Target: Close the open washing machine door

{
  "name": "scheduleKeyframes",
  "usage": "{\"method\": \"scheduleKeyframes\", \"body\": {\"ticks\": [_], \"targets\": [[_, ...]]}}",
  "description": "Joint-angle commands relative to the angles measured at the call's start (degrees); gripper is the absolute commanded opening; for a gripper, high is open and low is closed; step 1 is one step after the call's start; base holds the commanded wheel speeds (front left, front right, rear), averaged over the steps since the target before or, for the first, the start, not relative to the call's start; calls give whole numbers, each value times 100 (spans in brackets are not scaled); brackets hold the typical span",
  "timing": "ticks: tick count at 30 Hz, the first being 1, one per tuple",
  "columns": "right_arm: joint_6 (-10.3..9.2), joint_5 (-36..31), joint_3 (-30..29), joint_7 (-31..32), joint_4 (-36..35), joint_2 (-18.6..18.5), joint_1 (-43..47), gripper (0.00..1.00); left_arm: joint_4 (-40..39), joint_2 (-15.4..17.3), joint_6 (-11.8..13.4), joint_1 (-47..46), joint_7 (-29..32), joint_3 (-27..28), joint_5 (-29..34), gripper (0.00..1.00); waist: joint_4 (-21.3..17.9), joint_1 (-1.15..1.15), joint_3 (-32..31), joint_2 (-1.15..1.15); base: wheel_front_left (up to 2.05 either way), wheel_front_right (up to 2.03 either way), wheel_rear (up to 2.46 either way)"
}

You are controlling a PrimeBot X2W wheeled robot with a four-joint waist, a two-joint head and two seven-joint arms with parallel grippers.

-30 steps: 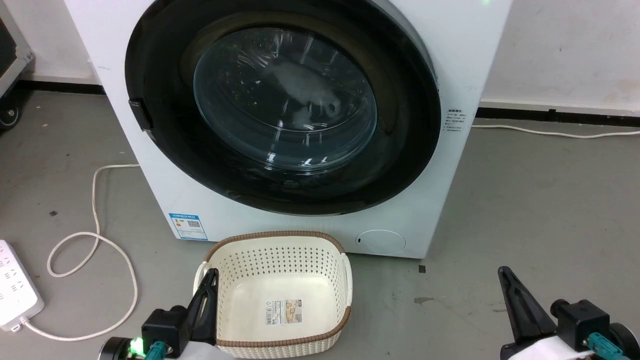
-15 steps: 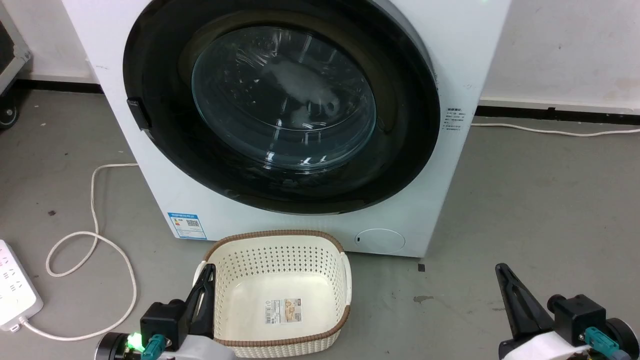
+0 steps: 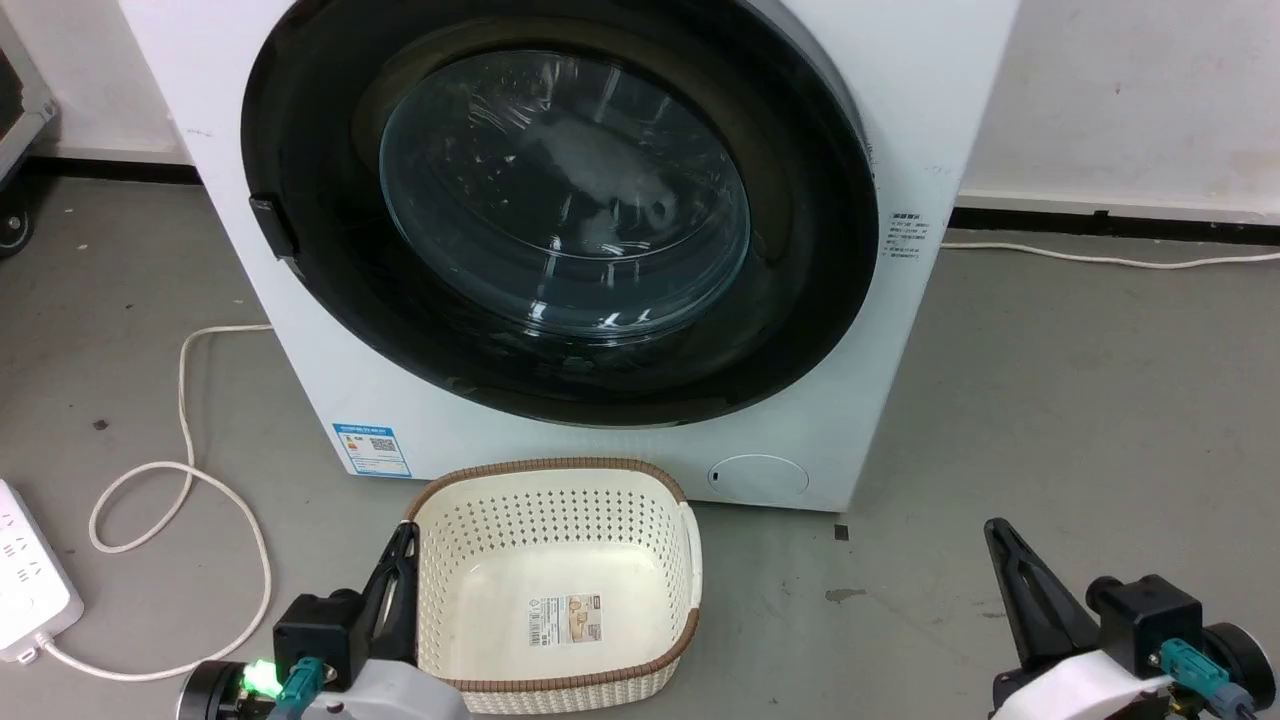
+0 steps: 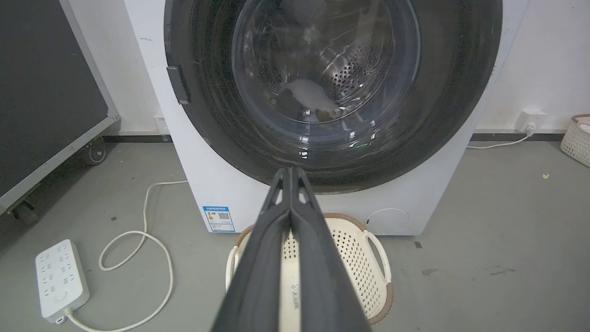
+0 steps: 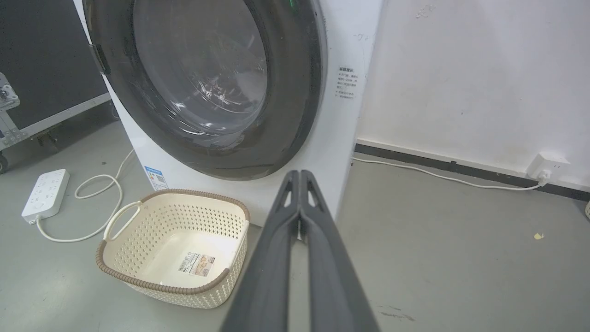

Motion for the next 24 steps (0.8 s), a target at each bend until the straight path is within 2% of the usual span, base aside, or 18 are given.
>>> {"method": "scheduleKeyframes", "body": {"ticks": [1,24], "targets": [[-3,-21,18,44,-61,21,-87,0,-37,-4,35,-100,35,25,59,0,-2,0,2,0,0,0,0],[-4,-76,87,340,-197,28,-176,0,-154,-13,123,-188,340,137,156,0,-27,0,38,0,0,0,0]]}}
